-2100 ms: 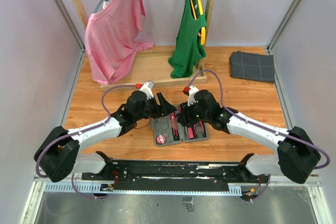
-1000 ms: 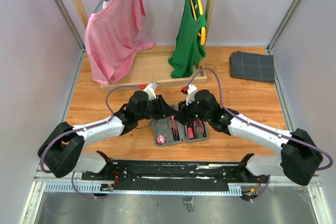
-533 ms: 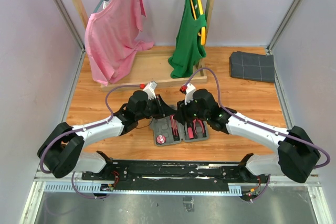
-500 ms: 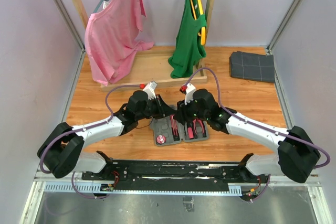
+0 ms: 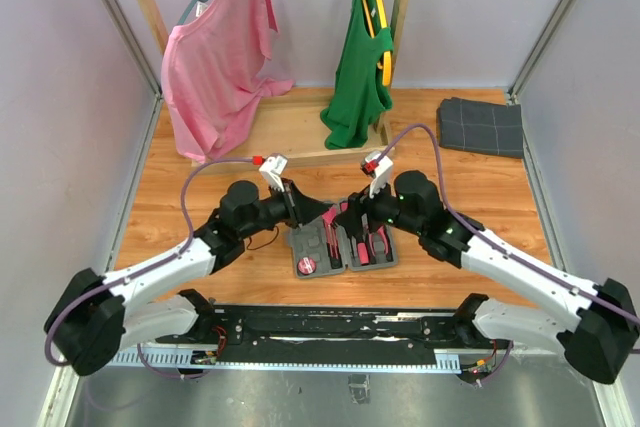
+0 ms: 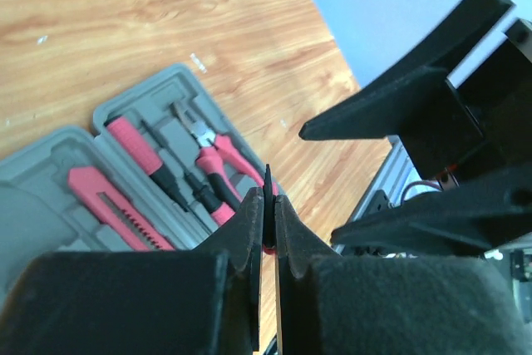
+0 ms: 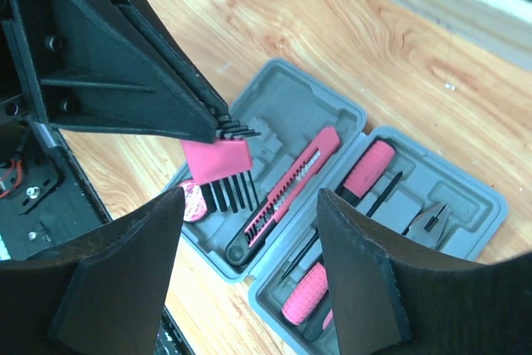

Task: Sort the tools into containers
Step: Place the wrench in the storage box.

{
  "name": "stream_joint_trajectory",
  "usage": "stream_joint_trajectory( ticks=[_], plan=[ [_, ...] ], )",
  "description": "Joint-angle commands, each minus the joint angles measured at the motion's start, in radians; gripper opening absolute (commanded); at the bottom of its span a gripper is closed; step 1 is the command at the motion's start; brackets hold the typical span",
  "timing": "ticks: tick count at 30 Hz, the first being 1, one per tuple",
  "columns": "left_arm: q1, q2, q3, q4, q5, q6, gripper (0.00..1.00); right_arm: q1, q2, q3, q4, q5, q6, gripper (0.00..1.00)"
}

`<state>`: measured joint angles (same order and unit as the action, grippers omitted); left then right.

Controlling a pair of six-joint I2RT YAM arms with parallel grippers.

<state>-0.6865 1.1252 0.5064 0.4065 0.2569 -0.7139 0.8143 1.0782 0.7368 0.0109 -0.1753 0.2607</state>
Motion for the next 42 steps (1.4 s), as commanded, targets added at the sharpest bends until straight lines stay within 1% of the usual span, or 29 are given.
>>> stream_joint_trajectory(
  ticks=[1, 5, 8, 12, 17, 22, 25, 34, 42],
  plan=[
    [0.002, -0.143, -0.038, 0.115, 0.063, 0.144, 0.00, 0.012, -0.098, -0.020, -0.013, -0.081, -0.067, 0.66],
    [0.001, -0.259, -0.036, 0.114, 0.146, 0.236, 0.01, 0.002, -0.210, -0.017, -0.007, -0.215, -0.107, 0.65],
    [0.001, -0.317, -0.026, 0.110, 0.212, 0.288, 0.00, -0.008, -0.245, 0.007, 0.000, -0.304, -0.098, 0.63],
    [0.001, -0.343, -0.004, 0.110, 0.318, 0.328, 0.01, -0.013, -0.245, 0.023, 0.072, -0.392, -0.052, 0.60],
    [0.001, -0.343, 0.033, 0.110, 0.442, 0.354, 0.01, -0.023, -0.250, 0.051, 0.113, -0.437, -0.043, 0.56],
    [-0.001, -0.351, 0.051, 0.110, 0.471, 0.367, 0.01, -0.031, -0.226, 0.085, 0.111, -0.546, -0.045, 0.53],
    [-0.001, -0.343, 0.059, 0.110, 0.476, 0.366, 0.01, -0.030, -0.207, 0.096, 0.097, -0.582, -0.045, 0.50],
    [-0.010, -0.328, 0.074, 0.110, 0.491, 0.369, 0.00, -0.030, -0.167, 0.099, 0.112, -0.595, -0.017, 0.42],
    [-0.020, -0.296, 0.084, 0.110, 0.488, 0.361, 0.00, -0.031, -0.153, 0.084, 0.174, -0.621, 0.018, 0.30]
  ],
)
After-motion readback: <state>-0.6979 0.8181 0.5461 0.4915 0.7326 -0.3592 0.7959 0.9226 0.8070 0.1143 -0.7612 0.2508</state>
